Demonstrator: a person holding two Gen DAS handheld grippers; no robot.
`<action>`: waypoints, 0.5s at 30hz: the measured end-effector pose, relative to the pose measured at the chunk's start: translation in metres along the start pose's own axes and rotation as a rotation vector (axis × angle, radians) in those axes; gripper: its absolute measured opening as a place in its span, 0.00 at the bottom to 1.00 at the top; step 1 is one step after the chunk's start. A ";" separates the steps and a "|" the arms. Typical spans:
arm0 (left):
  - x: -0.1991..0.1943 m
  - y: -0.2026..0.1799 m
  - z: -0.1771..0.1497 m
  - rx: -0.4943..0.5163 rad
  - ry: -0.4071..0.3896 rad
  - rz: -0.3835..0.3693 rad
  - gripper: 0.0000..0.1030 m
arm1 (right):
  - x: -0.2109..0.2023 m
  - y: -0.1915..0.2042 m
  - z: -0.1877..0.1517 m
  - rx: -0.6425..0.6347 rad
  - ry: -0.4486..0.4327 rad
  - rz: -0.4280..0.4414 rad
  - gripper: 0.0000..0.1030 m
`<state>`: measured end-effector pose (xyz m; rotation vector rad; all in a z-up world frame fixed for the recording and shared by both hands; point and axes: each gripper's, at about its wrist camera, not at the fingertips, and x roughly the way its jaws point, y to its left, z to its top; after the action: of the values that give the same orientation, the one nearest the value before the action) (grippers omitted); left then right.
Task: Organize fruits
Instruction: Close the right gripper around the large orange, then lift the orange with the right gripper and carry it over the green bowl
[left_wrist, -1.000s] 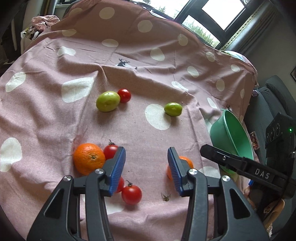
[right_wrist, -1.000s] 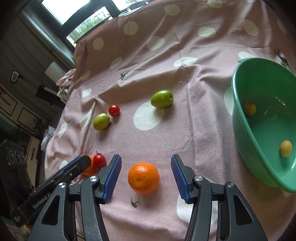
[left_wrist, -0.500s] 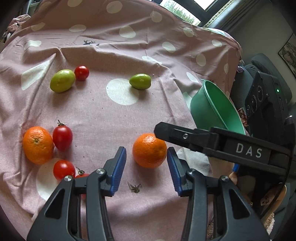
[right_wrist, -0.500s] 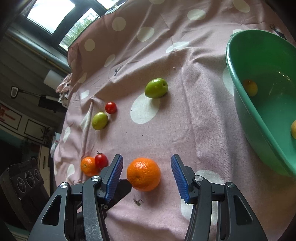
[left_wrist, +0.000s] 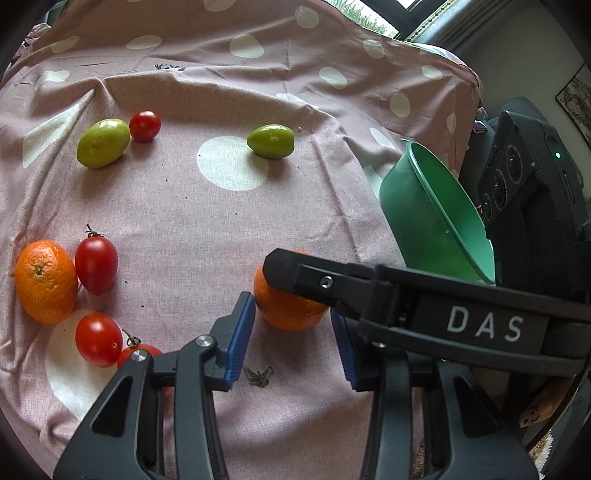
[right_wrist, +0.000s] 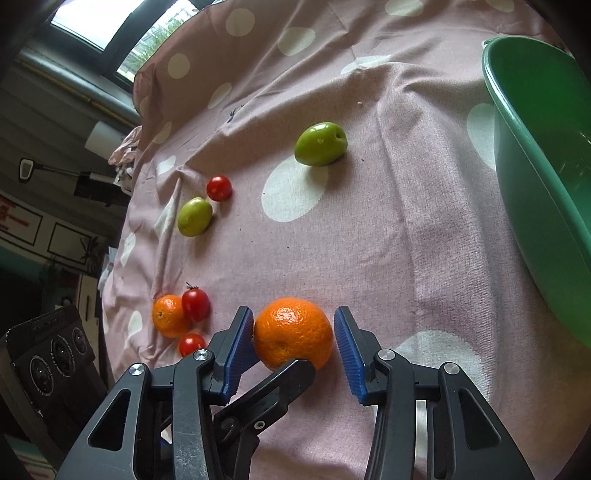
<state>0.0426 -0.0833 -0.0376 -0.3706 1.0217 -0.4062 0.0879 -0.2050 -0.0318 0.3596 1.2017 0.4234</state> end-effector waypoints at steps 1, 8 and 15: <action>0.000 0.000 0.000 -0.001 0.000 0.000 0.41 | 0.001 0.000 0.000 -0.002 0.002 -0.005 0.46; 0.002 -0.001 -0.001 0.008 0.000 0.007 0.42 | 0.009 0.001 -0.001 -0.008 0.022 -0.014 0.46; 0.003 -0.001 -0.001 0.014 -0.004 0.011 0.42 | 0.010 0.005 -0.004 -0.033 0.019 -0.040 0.46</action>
<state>0.0427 -0.0861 -0.0397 -0.3532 1.0165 -0.4028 0.0867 -0.1950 -0.0390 0.3034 1.2170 0.4123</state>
